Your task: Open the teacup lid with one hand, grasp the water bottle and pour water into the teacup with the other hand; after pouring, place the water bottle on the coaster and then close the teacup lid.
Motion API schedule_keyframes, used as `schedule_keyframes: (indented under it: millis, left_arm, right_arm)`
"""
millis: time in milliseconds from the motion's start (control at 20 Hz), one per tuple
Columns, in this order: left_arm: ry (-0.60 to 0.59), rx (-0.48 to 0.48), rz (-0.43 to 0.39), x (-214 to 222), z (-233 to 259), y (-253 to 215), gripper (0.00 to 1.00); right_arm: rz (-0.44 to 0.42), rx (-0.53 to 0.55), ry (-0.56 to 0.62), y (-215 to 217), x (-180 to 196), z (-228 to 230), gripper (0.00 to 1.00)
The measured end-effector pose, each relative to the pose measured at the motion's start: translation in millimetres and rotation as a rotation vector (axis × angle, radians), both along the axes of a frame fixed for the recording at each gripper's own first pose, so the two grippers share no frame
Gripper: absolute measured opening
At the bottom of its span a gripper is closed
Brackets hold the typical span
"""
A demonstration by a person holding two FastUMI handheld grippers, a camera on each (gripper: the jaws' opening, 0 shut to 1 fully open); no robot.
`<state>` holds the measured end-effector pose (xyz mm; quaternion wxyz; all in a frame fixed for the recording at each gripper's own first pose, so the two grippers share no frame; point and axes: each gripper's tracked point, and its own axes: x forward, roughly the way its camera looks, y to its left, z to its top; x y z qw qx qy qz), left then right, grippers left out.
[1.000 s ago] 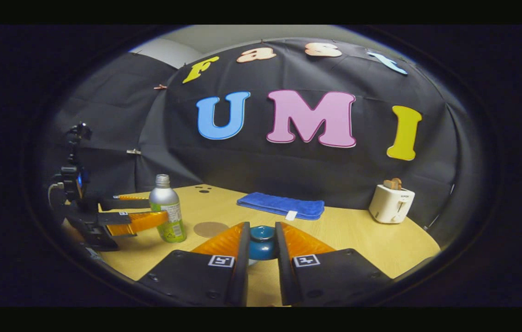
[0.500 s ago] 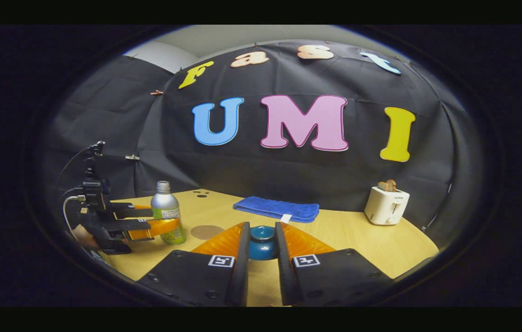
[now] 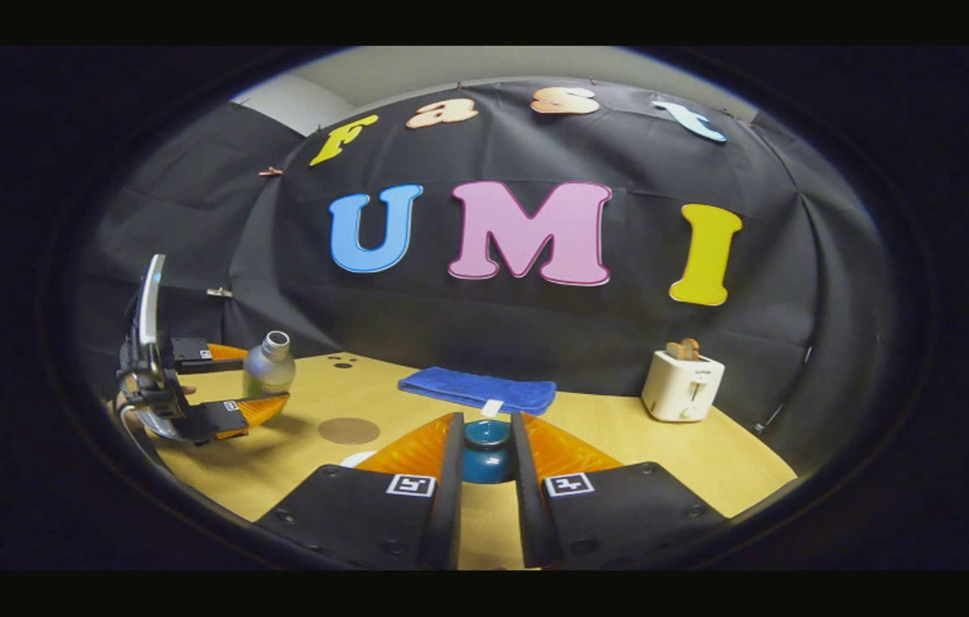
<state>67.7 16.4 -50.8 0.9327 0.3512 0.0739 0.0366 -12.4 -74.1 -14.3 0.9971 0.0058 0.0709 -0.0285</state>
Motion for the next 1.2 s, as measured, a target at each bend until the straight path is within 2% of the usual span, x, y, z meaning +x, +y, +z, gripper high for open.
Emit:
schedule_keyframes:
  millis: [50, 100, 150, 250, 300, 350, 450, 600, 700, 800, 850, 900, 1000, 1050, 1100, 1150, 1200]
  left_arm:
    - [0.010, 0.075, -0.011, 1.7, -0.8, -1.8, 0.82]
    - [0.020, 0.155, -0.026, 2.7, 0.1, -4.5, 0.82]
    - [0.020, 0.242, -0.041, 4.1, 2.5, -6.6, 0.81]
    - [-0.001, 0.414, -0.067, 8.8, 9.8, -12.1, 0.81]
    - [-0.010, 0.489, -0.074, 10.6, 12.7, -15.7, 0.81]
    - [-0.013, 0.546, -0.081, 11.6, 13.7, -21.1, 0.81]
    - [0.015, 0.606, -0.100, 7.0, 4.7, -24.0, 0.81]
    - [0.082, 0.675, -0.125, 23.5, -6.6, -27.7, 0.80]
    - [0.092, 0.743, -0.138, 30.0, -3.7, -32.8, 0.81]
    - [0.095, 0.809, -0.152, 33.7, -2.2, -36.0, 0.80]
    - [0.096, 0.843, -0.158, 35.4, -0.7, -36.9, 0.80]
    - [0.099, 0.877, -0.162, 37.3, 0.3, -37.1, 0.80]
    - [0.101, 0.936, -0.167, 34.2, 1.9, -37.4, 0.80]
    - [0.098, 0.965, -0.167, 35.2, 4.5, -37.1, 0.80]
    - [0.097, 0.990, -0.167, 35.7, 4.4, -37.0, 0.80]
    - [0.099, 1.005, -0.169, 35.7, 3.2, -36.7, 0.80]
    - [0.105, 1.015, -0.176, 36.6, 3.1, -36.5, 0.80]
  right_arm:
    - [-0.007, 0.004, -0.003, -4.6, -1.5, 1.9, 0.36]
    - [-0.017, 0.002, -0.007, -9.5, -2.9, 3.3, 0.31]
    - [-0.026, -0.001, -0.010, -13.9, -4.2, 4.7, 0.36]
    - [-0.036, 0.002, -0.013, -19.1, -6.8, 6.0, 0.36]
    - [-0.039, 0.006, -0.014, -21.1, -7.4, 6.9, 0.31]
    - [-0.042, 0.009, -0.015, -22.6, -8.6, 8.1, 0.31]
    - [-0.044, 0.010, -0.018, -24.2, -9.0, 9.0, 0.31]
    - [-0.045, 0.011, -0.024, -25.5, -11.3, 11.7, 0.31]
    - [-0.046, 0.014, -0.027, -27.1, -12.5, 13.3, 0.31]
    - [-0.049, 0.018, -0.026, -29.0, -13.4, 12.2, 0.36]
    - [-0.050, 0.020, -0.025, -29.8, -13.1, 12.3, 0.32]
    - [-0.050, 0.022, -0.024, -30.1, -12.9, 12.9, 0.36]
    - [-0.051, 0.020, -0.026, -30.2, -13.3, 13.3, 0.36]
    - [-0.051, 0.019, -0.029, -30.5, -13.9, 14.2, 0.31]
    - [-0.049, 0.021, -0.029, -30.0, -13.7, 14.3, 0.31]
    - [-0.049, 0.021, -0.030, -29.8, -14.3, 14.6, 0.36]
    - [-0.049, 0.020, -0.030, -29.8, -14.8, 15.0, 0.31]
